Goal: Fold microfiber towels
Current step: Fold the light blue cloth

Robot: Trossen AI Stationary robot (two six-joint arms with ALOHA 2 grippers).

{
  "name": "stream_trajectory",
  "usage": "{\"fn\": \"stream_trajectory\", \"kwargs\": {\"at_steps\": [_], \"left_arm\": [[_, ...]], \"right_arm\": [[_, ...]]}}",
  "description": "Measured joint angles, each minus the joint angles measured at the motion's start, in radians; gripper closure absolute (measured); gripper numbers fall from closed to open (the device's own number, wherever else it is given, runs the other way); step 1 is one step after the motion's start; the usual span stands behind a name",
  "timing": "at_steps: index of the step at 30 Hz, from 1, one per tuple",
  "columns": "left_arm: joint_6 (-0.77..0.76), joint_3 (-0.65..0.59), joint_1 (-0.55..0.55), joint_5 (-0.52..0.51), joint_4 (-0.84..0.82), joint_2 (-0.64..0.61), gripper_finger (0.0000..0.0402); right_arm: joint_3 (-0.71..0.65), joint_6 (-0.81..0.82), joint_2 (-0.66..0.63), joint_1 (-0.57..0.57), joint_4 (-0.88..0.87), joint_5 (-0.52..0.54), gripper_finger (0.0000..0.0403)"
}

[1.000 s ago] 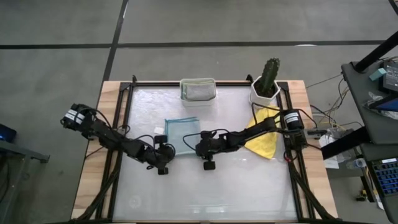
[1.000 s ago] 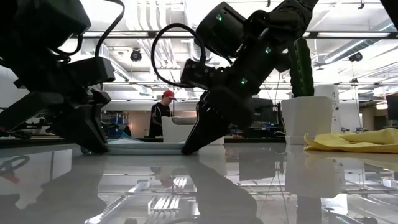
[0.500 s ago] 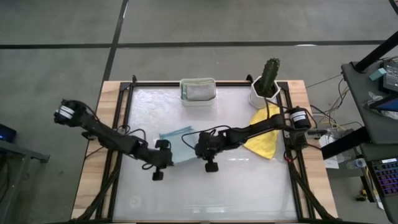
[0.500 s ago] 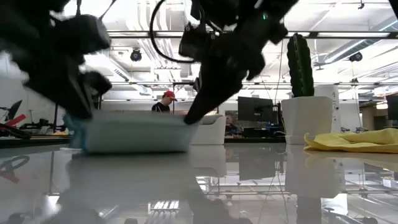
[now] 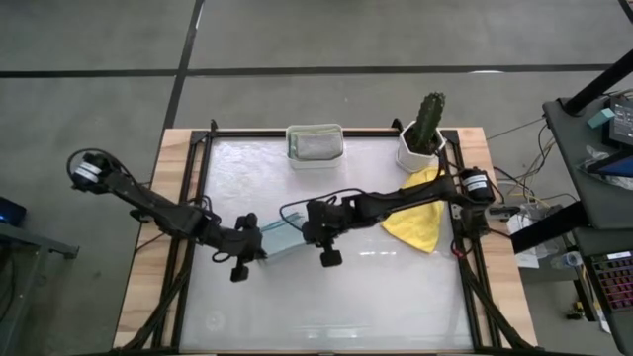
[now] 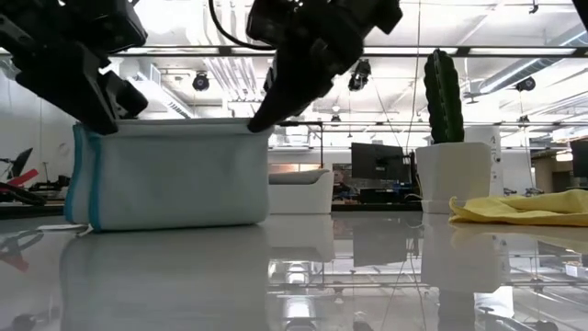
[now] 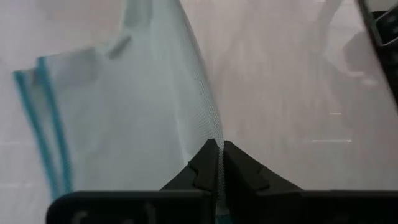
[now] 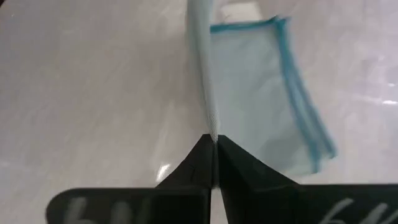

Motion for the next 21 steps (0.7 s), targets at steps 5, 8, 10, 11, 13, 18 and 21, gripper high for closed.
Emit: {"fn": "stream_trajectory", "kwargs": {"at_steps": [5,8,10,11,13,18,21], "left_arm": [[-0.03,-0.001,0.006,-0.069,-0.074,-0.04,0.04],[-0.053,-0.006,0.015,-0.1,-0.102,-0.054,0.04],[-0.06,-0.008,0.025,-0.116,-0.114,-0.056,0.04],[-0.059,-0.009,0.031,-0.113,-0.115,-0.056,0.04],[-0.056,-0.012,0.048,-0.111,-0.122,-0.056,0.04],[-0.059,-0.023,0.092,-0.112,-0.147,-0.052,0.04],[-0.059,-0.05,0.114,-0.128,-0.146,-0.052,0.04]], "right_arm": [[0.01,-0.034,0.003,-0.058,0.02,-0.002,0.0394],[0.002,-0.05,0.003,-0.087,0.055,-0.003,0.0394],[0.0,-0.064,0.008,-0.1,0.063,-0.003,0.0394],[0.0,-0.072,0.015,-0.105,0.074,-0.003,0.0394],[0.0,-0.078,0.026,-0.116,0.09,-0.002,0.0394],[-0.001,-0.114,0.062,-0.137,0.116,0.001,0.0394],[-0.002,-0.114,0.07,-0.147,0.133,0.01,0.0394]]}}
